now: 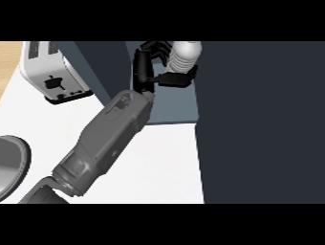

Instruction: Pick up the bottled water, place it into the cabinet and close the cabinet

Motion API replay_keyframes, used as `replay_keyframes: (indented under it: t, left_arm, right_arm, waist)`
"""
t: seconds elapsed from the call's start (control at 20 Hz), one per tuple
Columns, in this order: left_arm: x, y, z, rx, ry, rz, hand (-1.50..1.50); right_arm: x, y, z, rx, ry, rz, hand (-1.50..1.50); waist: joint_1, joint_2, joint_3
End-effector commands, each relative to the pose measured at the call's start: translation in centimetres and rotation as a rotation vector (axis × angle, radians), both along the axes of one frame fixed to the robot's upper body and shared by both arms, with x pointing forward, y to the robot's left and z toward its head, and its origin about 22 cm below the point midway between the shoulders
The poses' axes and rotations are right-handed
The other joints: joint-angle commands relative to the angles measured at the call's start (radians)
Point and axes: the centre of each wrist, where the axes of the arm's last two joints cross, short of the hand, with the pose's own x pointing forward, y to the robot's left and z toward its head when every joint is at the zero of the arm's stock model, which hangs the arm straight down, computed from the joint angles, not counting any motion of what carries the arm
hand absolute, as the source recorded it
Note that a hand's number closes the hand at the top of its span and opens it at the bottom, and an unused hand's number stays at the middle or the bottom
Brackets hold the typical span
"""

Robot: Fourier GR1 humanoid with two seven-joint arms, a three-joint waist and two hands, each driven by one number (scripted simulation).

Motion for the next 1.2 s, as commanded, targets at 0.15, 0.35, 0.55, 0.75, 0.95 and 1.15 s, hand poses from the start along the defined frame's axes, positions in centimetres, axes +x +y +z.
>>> replay_keyframes:
  t: [0.15, 0.35, 0.55, 0.75, 0.95, 1.15]
  left_arm:
    - [1.9, 2.0, -0.5, 0.125, 0.037, 0.040, -1.50]
    - [1.9, 1.4, -0.8, 0.188, 0.051, 0.072, -1.50]
    - [2.5, 2.0, -0.1, 0.141, 0.034, 0.054, -1.50]
    - [2.8, 1.0, 1.3, 0.088, 0.004, 0.010, -1.50]
    - [2.8, 0.6, 2.5, -0.012, -0.037, -0.091, -1.50]
    - [2.3, 0.4, 2.0, -0.108, -0.067, -0.169, -1.50]
  right_arm:
    - [0.5, 1.6, 1.8, 0.056, -0.050, 0.021, -1.50]
    - [0.2, 1.3, 1.8, 0.045, -0.065, 0.029, -1.50]
    - [0.3, 1.4, 2.3, 0.027, -0.068, 0.021, -1.50]
    - [0.3, 1.2, 1.9, 0.025, -0.066, 0.026, -1.50]
    - [0.1, 0.5, 1.5, 0.043, -0.063, 0.001, -1.50]
    - [0.4, 1.7, 1.8, 0.014, -0.078, 0.027, -1.50]
  waist:
    - [-0.010, 0.009, -0.001]
    - [-0.033, 0.010, 0.000]
    - [-0.015, 0.007, -0.001]
    - [-0.004, 0.003, 0.000]
    - [0.011, -0.005, 0.000]
    - [0.011, -0.008, 0.000]
